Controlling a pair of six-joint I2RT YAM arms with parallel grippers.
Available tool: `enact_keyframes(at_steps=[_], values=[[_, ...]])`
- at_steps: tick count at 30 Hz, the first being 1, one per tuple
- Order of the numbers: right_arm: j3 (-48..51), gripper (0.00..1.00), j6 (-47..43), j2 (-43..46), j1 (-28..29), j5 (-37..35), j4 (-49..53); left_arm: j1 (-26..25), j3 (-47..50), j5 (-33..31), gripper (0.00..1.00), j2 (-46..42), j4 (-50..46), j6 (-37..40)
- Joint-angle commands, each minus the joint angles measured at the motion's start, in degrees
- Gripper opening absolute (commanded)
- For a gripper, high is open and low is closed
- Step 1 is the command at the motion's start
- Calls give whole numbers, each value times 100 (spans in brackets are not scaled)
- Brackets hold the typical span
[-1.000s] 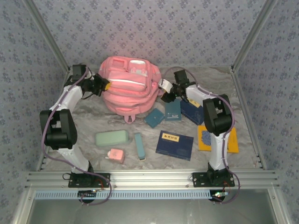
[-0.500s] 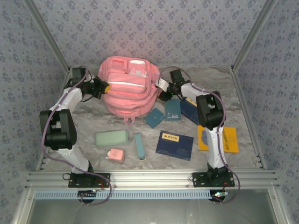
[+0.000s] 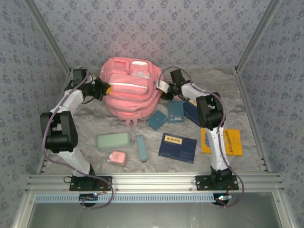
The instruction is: Pack the student bag
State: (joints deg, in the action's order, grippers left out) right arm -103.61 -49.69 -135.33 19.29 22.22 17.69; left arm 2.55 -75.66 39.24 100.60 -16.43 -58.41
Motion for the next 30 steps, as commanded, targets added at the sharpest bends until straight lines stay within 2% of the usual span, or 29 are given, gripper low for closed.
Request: enact_keyframes(at_steps=[1, 4, 16, 30], values=[[-79, 11, -140, -161, 46, -197, 256, 37, -168, 366, 0, -121, 556, -76], [108, 0, -131, -52, 33, -401, 184, 43, -143, 362, 0, -110, 637, -172], [1164, 0, 148, 1002, 171, -726, -226, 47, -42, -17, 0, -119, 671, -697], [1932, 0, 55, 1839, 848, -1167, 327, -149, 467, -451, 0, -284, 1250, -1372]])
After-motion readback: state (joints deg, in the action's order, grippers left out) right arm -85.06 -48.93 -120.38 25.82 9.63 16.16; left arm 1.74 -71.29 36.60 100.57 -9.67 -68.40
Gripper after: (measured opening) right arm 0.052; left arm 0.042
